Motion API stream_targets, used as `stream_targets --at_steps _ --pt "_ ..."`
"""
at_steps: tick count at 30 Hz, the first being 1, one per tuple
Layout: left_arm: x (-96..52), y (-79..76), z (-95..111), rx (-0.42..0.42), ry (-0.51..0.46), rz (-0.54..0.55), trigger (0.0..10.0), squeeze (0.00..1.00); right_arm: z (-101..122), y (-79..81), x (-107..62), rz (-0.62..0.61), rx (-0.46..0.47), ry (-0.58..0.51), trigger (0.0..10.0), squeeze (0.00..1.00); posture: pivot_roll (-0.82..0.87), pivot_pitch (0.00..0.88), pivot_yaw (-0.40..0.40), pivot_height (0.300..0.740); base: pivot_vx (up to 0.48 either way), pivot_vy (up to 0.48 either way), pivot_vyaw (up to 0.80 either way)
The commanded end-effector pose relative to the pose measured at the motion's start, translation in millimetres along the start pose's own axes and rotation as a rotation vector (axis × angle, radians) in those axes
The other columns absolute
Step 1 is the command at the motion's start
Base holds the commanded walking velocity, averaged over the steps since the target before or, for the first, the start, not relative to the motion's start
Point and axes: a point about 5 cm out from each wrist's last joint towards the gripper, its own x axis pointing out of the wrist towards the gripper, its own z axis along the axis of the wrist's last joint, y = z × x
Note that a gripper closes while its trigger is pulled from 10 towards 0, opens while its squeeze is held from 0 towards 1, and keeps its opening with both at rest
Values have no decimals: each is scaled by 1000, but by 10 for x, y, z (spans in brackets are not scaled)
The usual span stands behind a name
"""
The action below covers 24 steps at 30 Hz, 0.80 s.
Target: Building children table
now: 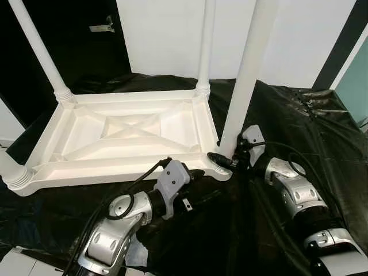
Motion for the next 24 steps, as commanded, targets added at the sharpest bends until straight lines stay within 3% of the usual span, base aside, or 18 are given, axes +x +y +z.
stream_targets --at_steps 1,3,6,11,15,24 --pt "-6 2 -7 -1 9 38 10000 0 -189 30 -46 -108 35 99 0 0 -1 0 -35 740 0 0 0" --pt "-4 -1 -7 -1 9 36 10000 0 -211 46 -43 -171 69 102 0 0 -4 0 -35 740 0 0 0" --pt "11 -21 -13 -10 9 26 10000 0 -246 149 -29 -382 133 119 0 0 -12 0 -30 740 0 0 0" --pt "12 -30 -17 -13 9 20 10000 0 -248 197 -30 -472 150 125 0 0 -13 0 -28 740 0 0 0" --pt "1 -30 -23 -12 14 10 10000 0 -258 294 -32 -666 211 121 0 0 -13 0 -27 740 0 0 0" --pt "13 -49 -25 -11 15 -4 10000 0 -165 461 28 -746 295 81 0 0 -13 0 -31 740 0 0 0"
